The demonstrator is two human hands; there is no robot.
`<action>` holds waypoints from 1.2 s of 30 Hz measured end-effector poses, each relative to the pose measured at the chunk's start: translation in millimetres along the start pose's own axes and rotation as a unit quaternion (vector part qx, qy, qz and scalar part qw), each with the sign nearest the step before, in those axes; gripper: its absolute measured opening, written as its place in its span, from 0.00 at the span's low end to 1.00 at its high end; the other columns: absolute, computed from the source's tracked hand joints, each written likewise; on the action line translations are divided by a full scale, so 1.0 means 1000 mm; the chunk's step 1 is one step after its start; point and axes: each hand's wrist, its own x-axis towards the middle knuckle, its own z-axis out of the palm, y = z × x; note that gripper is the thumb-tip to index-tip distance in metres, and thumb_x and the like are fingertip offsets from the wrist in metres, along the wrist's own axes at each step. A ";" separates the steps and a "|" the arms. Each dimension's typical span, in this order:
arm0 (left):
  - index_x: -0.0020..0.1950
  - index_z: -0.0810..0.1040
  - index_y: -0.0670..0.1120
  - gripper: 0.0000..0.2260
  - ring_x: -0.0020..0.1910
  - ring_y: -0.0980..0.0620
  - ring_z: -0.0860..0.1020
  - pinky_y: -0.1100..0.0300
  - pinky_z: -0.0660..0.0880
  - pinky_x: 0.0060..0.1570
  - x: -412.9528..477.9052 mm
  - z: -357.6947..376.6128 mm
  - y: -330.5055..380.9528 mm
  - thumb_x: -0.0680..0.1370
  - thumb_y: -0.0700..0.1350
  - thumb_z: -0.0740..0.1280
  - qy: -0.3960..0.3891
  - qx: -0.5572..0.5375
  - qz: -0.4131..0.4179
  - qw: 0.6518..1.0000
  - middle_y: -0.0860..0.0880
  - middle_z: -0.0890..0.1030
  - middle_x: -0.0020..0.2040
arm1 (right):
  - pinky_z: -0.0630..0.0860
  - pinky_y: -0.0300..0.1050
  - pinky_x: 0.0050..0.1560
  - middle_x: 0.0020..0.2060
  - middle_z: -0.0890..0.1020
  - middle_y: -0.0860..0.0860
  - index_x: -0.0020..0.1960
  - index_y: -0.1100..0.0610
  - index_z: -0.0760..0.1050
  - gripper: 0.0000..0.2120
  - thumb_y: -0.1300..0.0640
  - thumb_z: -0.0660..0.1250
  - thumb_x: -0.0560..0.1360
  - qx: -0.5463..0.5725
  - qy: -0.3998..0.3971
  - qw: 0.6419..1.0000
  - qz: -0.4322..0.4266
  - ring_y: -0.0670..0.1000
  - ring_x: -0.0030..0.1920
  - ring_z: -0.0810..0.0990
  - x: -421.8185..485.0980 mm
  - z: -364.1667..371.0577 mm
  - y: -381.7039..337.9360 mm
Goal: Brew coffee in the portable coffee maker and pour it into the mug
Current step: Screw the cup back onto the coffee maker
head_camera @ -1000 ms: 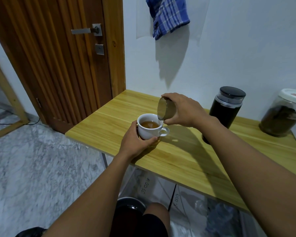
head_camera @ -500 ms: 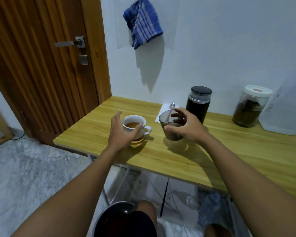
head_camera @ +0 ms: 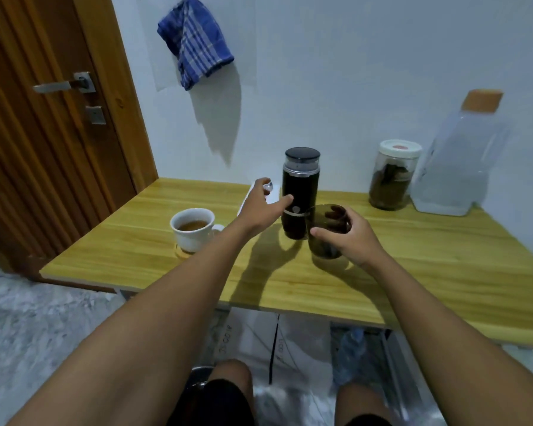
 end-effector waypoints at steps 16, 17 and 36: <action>0.69 0.72 0.46 0.33 0.62 0.46 0.79 0.48 0.79 0.61 0.035 0.050 0.005 0.68 0.50 0.81 0.027 -0.101 -0.036 0.994 0.47 0.80 0.62 | 0.77 0.61 0.60 0.67 0.73 0.48 0.68 0.41 0.65 0.46 0.42 0.83 0.55 0.076 0.002 0.993 0.092 0.55 0.66 0.73 0.002 -0.025 0.033; 0.68 0.73 0.46 0.31 0.60 0.47 0.80 0.49 0.80 0.59 0.037 0.046 0.011 0.69 0.50 0.80 0.024 -0.126 -0.024 0.991 0.48 0.81 0.60 | 0.79 0.61 0.58 0.65 0.74 0.47 0.66 0.40 0.66 0.45 0.42 0.83 0.54 0.091 -0.007 0.991 0.099 0.55 0.64 0.74 0.002 -0.026 0.033; 0.62 0.78 0.46 0.17 0.54 0.51 0.83 0.57 0.80 0.54 0.029 -0.016 0.082 0.74 0.47 0.71 -0.280 -0.196 0.026 0.939 0.49 0.85 0.53 | 0.72 0.57 0.68 0.60 0.82 0.57 0.64 0.60 0.77 0.24 0.58 0.75 0.70 0.172 -0.155 0.972 0.023 0.58 0.63 0.79 0.022 -0.016 -0.026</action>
